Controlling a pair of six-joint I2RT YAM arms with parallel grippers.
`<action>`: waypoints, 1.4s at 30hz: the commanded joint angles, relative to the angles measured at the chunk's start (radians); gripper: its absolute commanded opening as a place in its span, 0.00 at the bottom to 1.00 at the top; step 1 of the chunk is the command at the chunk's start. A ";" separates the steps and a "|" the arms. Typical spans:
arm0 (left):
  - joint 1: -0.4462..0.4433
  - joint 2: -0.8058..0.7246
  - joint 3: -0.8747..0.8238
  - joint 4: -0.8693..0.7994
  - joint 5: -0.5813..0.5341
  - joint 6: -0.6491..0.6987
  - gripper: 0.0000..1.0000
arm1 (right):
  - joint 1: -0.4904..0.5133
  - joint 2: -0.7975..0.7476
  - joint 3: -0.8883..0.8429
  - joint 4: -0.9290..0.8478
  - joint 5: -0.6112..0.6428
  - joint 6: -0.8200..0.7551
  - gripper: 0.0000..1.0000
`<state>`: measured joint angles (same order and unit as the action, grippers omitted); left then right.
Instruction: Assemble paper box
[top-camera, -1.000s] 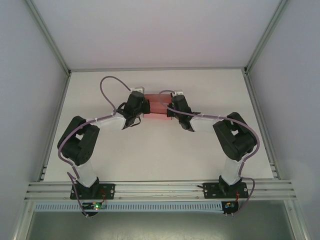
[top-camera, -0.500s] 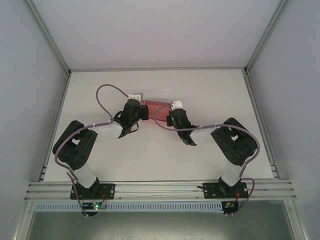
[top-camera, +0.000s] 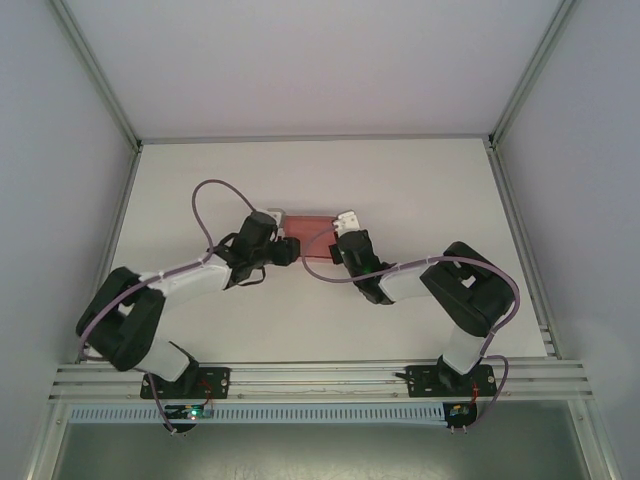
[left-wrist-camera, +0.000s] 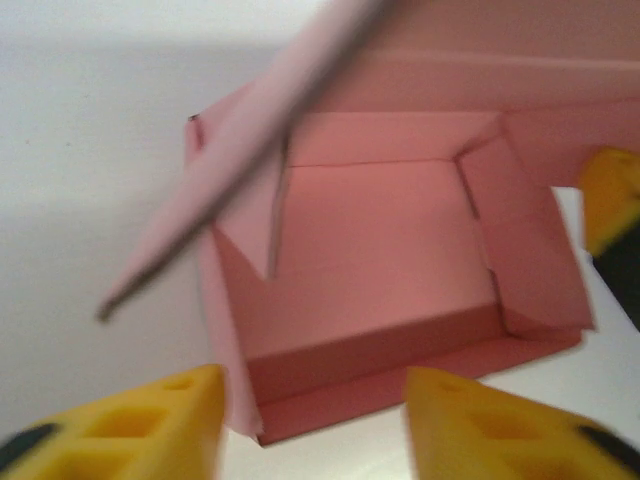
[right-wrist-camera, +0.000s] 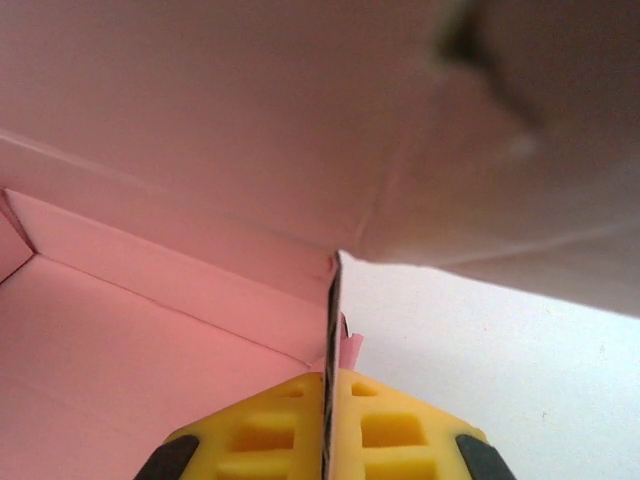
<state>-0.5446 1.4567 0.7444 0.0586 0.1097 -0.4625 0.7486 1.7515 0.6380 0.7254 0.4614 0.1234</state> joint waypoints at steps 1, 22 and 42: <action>-0.013 -0.111 -0.002 -0.142 0.025 0.004 0.66 | 0.021 0.005 -0.030 -0.055 0.003 -0.034 0.00; 0.184 0.237 0.415 -0.277 0.287 -0.365 1.00 | 0.038 0.047 -0.039 0.003 0.002 -0.062 0.01; 0.192 0.370 0.327 -0.223 0.270 -0.328 0.86 | 0.037 -0.130 -0.069 -0.113 -0.107 -0.013 0.33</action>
<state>-0.3534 1.8057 1.1027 -0.1368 0.4362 -0.8261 0.7895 1.6875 0.5739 0.6567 0.4282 0.1024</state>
